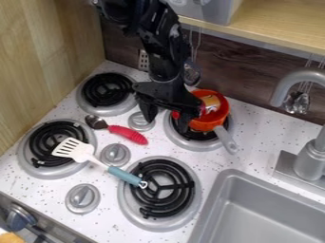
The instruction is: Move the bottle in the left side of the burner
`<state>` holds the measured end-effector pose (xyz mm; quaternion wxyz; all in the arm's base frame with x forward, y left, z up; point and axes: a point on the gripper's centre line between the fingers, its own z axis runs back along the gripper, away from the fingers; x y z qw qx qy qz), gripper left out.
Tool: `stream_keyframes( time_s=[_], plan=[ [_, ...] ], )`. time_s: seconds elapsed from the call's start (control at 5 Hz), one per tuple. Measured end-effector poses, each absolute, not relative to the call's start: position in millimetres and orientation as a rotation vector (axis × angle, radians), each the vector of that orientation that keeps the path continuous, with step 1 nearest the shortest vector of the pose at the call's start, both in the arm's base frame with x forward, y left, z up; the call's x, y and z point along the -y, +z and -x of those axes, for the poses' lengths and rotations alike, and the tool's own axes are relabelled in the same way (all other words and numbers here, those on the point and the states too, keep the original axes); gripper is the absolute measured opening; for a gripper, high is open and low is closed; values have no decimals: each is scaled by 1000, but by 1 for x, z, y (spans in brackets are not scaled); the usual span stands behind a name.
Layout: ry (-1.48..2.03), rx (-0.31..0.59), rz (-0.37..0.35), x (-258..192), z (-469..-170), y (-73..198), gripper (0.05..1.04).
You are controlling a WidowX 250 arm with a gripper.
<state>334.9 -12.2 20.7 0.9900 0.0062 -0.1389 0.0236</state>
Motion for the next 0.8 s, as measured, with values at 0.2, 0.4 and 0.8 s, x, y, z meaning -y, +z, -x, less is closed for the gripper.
stream_keyframes(
  time_s=[0.2, 0.4, 0.8],
  plan=[
    [40, 248, -12, 13, -332, 12, 999],
    [-60, 235, -5, 16, -337, 16, 999],
    [-406, 229, 23, 27, -359, 14, 999]
  ],
)
